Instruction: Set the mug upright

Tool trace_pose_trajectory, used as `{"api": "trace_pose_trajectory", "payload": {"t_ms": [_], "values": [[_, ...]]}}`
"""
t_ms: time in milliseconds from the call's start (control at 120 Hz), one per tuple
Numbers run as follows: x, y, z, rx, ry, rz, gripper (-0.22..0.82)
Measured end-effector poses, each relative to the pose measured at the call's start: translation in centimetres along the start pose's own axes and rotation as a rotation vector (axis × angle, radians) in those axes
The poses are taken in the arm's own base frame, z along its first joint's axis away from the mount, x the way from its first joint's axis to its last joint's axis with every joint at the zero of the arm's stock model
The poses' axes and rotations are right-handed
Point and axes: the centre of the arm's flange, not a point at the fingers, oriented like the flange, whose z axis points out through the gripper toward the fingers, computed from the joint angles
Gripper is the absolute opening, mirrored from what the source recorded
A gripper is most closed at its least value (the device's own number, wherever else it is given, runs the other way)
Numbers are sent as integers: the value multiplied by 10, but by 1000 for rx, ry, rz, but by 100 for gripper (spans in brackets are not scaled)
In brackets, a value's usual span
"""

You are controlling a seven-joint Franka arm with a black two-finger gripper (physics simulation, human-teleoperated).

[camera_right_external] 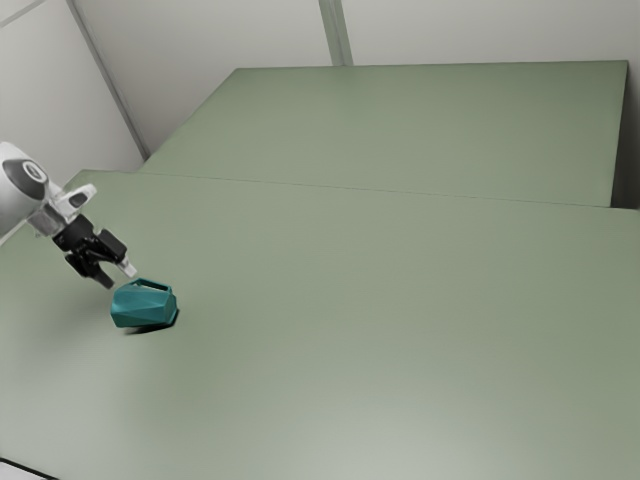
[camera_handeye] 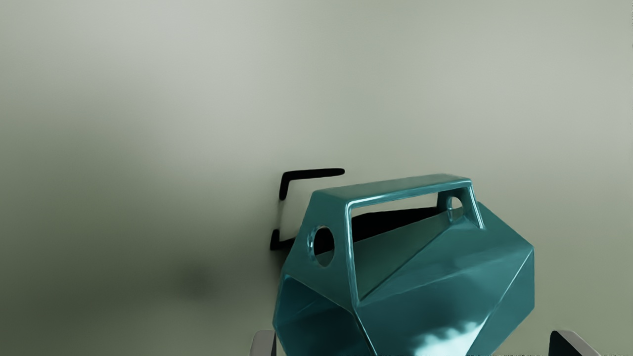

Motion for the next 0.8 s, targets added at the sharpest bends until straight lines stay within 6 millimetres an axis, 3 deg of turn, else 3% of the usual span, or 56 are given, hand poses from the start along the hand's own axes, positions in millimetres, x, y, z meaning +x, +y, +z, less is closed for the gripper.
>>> {"api": "trace_pose_trajectory", "payload": {"t_ms": [467,800], "values": [[-19,-21,21,-185,-2,-4,60],[-20,-13,33,-255,-11,18,31]]}}
